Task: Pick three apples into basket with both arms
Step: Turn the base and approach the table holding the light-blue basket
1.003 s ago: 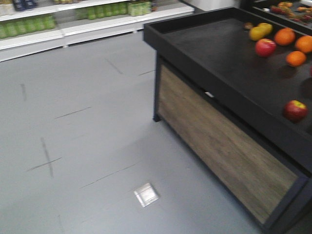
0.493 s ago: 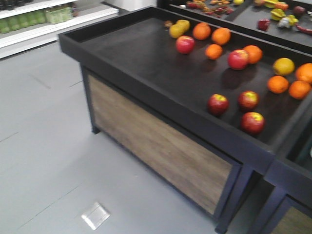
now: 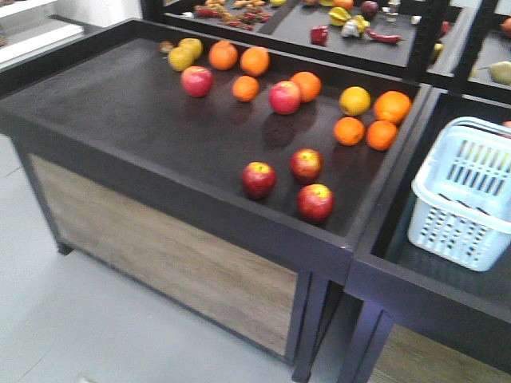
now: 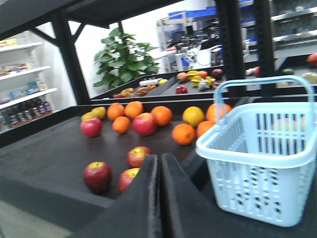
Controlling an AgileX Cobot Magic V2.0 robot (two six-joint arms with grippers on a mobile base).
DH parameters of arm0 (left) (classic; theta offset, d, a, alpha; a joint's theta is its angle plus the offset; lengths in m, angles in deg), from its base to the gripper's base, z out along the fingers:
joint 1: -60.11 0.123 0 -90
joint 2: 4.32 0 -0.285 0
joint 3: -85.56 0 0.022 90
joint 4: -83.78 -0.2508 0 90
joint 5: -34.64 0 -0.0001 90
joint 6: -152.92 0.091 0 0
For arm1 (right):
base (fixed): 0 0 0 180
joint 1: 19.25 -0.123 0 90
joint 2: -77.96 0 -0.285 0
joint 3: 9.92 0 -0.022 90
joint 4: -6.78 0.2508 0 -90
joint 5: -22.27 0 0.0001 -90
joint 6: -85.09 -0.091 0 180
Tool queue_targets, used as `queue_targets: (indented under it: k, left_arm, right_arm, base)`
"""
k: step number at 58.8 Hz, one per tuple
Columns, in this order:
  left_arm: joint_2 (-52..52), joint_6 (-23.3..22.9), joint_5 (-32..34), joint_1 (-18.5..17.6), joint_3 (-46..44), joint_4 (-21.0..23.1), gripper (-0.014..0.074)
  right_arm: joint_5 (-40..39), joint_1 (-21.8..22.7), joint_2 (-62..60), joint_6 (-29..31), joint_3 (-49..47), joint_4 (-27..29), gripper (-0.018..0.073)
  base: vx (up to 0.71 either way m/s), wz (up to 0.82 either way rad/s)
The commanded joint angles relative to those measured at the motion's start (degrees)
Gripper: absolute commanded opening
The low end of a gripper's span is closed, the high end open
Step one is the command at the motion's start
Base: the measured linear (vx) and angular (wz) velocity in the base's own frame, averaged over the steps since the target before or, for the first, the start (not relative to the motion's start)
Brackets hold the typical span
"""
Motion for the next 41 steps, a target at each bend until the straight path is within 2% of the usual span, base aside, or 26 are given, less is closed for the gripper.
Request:
queue_targets:
  k: [1,41]
  left_arm:
    - [-0.18,-0.38,4.55,-0.25,-1.54,0.21,-0.0006]
    - [-0.18,-0.38,4.55,-0.25,-1.54,0.21,-0.0006]
  right_arm:
    - [-4.2,0.37,-0.68,0.38,0.63,-0.36,-0.0006]
    - [-4.2,0.37,-0.68,0.38,0.63,-0.36,-0.0006]
  base:
    - [0.11,-0.43]
    - [0.1,-0.37]
